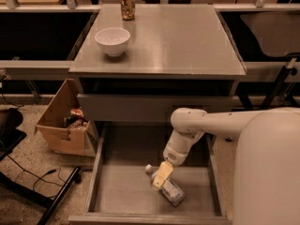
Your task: Place blue plastic bottle into middle drawer
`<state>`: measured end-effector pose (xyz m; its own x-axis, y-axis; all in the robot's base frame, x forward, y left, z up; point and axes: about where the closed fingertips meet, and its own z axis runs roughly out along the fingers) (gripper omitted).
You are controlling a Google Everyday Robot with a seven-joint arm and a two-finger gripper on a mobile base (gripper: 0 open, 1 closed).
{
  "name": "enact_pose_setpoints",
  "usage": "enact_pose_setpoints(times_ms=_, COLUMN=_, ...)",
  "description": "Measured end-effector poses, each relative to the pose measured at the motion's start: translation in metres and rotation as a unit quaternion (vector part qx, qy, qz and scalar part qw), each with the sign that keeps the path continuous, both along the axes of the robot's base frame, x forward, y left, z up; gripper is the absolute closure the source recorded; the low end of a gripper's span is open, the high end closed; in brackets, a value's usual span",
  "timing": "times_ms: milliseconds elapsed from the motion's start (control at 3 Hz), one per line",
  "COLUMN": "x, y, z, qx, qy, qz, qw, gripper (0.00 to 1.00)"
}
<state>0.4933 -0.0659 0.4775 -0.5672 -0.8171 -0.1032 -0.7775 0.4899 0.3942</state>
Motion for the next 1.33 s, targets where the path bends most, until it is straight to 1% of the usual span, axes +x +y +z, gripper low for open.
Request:
enact_pose_setpoints(times_ms=333, x=0.015, y=0.015, z=0.096, qx=-0.023, qy=-0.010, qz=0.029, qw=0.9993, gripper=0.00)
enact_pose_setpoints(times_ms=667, x=0.026, y=0.023, z=0.180, qx=-0.050, qy=-0.016, qz=0.041, qw=0.9978, gripper=0.00)
enact_pose_setpoints(times_ms=1000, x=0.008, y=0.010, z=0.250, qx=-0.058, qy=-0.030, qz=0.035, qw=0.9972, gripper=0.00)
enact_pose_setpoints(times_ms=1333, x=-0.030, y=-0.016, z=0.301, qx=-0.025, qy=-0.071, qz=0.022, qw=0.9969, gripper=0.00)
